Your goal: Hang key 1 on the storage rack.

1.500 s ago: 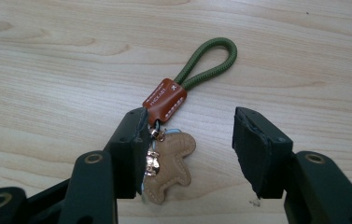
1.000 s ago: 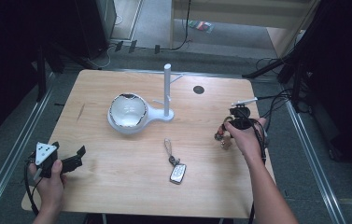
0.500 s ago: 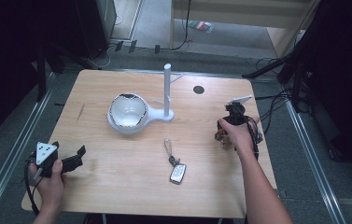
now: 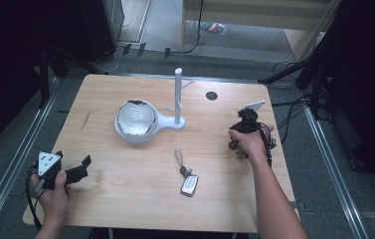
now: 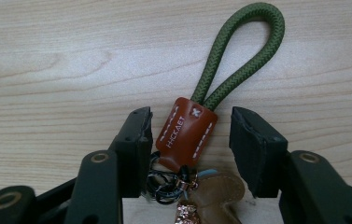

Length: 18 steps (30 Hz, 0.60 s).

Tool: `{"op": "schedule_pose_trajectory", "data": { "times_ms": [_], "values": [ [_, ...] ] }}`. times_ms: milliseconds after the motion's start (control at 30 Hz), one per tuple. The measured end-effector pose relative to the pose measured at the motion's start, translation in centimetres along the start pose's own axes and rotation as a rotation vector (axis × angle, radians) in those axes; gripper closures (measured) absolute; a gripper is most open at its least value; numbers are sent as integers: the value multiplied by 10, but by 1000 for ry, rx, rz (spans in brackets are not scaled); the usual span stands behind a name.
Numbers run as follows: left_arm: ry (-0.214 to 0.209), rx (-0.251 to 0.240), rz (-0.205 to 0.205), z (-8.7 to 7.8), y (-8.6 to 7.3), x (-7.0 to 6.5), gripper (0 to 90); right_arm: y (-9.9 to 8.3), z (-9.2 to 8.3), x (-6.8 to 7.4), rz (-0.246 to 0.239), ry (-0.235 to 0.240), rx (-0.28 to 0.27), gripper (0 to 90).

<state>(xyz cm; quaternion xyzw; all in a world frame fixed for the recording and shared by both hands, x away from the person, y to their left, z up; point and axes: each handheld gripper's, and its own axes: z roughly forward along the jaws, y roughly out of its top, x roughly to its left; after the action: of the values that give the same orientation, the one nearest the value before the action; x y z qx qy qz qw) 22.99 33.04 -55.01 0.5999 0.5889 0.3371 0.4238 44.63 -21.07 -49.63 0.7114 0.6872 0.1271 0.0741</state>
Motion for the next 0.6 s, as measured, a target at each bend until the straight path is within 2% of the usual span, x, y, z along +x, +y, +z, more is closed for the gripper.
{"op": "schedule_pose_trajectory", "data": {
  "times_ms": [167, 300, 433, 500, 600],
  "values": [
    [1, 0, 0, 0, 0, 0, 6, 5, 0, 5, 17, -32, 31, 560],
    [-2, 0, -1, 0, 0, 0, 6, 7, 3, 6, 34, -27, 49, 582],
    [-1, 1, 0, 0, 0, 0, 6, 8, 4, 6, 40, -52, 49, 612],
    [-3, 4, 2, 0, 0, 0, 5, 9, 5, 6, 44, -36, 63, 632],
    [-1, 1, 2, 0, 0, 0, 6, 8, 6, 6, 43, -36, 64, 646]
  ]
}}
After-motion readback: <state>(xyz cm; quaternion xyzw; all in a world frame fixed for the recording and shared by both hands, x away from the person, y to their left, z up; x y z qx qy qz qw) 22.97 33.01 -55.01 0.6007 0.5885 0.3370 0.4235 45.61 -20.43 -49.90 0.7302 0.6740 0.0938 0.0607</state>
